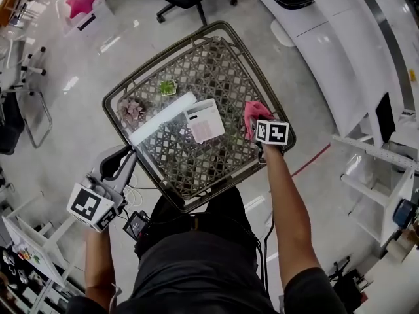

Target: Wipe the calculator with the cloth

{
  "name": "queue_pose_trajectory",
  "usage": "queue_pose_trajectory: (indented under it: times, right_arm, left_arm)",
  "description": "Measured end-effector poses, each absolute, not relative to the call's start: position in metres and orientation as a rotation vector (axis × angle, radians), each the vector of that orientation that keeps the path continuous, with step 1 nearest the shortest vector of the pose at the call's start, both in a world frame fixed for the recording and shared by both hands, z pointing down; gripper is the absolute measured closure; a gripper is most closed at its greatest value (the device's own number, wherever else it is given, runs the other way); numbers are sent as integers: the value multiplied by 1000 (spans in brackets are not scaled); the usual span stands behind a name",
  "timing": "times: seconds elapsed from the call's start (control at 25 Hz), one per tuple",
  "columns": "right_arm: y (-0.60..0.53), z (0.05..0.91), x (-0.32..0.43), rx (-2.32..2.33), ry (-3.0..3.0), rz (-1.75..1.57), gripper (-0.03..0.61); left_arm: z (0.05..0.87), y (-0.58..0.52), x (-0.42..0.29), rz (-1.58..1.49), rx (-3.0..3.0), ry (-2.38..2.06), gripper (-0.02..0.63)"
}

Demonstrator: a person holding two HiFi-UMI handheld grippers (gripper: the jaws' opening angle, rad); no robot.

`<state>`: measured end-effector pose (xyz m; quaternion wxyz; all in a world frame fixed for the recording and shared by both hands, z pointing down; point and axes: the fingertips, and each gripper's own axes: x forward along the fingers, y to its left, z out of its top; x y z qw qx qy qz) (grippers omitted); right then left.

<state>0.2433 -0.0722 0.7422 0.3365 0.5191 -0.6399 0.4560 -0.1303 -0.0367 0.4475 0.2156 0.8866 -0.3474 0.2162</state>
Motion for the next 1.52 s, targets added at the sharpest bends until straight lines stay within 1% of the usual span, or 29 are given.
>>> queue_pose_trajectory:
  times: [0.28, 0.48, 0.64, 0.96, 1.12, 1.28, 1.44, 1.52]
  right_arm:
    - [-72, 746, 240, 1344, -1673, 1094, 445]
    - [-71, 748, 241, 1317, -1689, 1132, 526]
    - [-69, 746, 242, 1329, -1699, 1168, 545]
    - [-73, 725, 207, 1335, -1831, 1350, 549]
    - [-82, 735, 196, 1369, -1819, 1448, 548]
    - [-80, 748, 190, 1368, -1772, 1344, 548]
    - [-79, 747, 185, 1278, -1797, 1128, 546]
    - [-79, 746, 183, 1261, -1797, 1087, 548]
  left_arm:
    - [466, -16, -120, 738, 2443, -886, 552]
    - [475, -11, -113, 757, 2467, -840, 552]
    - [481, -11, -109, 761, 2487, -810, 552]
    - [500, -16, -101, 799, 2487, -755, 552]
    - [536, -12, -87, 861, 2439, -662, 552]
    - [547, 4, -76, 913, 2475, -581, 552]
    - [542, 3, -83, 799, 2415, -641, 552]
    - [541, 3, -90, 761, 2382, -673, 552]
